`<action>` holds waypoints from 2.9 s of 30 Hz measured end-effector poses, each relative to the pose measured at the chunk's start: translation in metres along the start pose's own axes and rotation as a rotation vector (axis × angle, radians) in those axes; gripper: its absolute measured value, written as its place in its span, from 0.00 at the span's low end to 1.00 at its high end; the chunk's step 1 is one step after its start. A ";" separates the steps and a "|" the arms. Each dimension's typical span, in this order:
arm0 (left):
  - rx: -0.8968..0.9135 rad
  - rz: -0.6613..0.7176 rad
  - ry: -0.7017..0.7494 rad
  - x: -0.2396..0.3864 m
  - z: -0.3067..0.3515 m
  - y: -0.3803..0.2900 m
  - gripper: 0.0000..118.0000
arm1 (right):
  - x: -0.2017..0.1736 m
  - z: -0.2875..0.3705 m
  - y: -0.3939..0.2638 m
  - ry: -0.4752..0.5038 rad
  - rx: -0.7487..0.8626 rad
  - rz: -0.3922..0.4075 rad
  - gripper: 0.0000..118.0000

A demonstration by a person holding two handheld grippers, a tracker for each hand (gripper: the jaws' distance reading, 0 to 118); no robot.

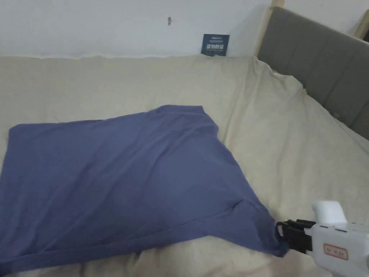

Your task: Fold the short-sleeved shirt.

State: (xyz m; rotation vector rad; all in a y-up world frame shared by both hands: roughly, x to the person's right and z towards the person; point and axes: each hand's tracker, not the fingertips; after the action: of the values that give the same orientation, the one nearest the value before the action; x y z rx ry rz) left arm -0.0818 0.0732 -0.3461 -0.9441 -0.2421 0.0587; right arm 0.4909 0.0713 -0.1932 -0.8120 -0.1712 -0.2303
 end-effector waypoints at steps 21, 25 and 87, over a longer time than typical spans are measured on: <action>-0.018 -0.025 0.025 0.023 0.013 0.008 0.06 | -0.004 -0.013 0.001 -0.047 -0.073 0.186 0.04; -0.017 -0.032 0.008 0.020 0.018 0.007 0.06 | 0.012 0.007 0.001 -0.043 -0.065 0.095 0.04; 0.420 0.153 0.057 -0.015 0.057 0.039 0.00 | -0.146 -0.001 0.063 0.178 0.458 -0.156 0.00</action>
State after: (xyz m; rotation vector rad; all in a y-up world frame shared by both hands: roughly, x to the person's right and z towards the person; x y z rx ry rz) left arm -0.1077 0.1386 -0.3487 -0.5432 -0.0977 0.2152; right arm 0.3671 0.1330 -0.2725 -0.3206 -0.1135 -0.3923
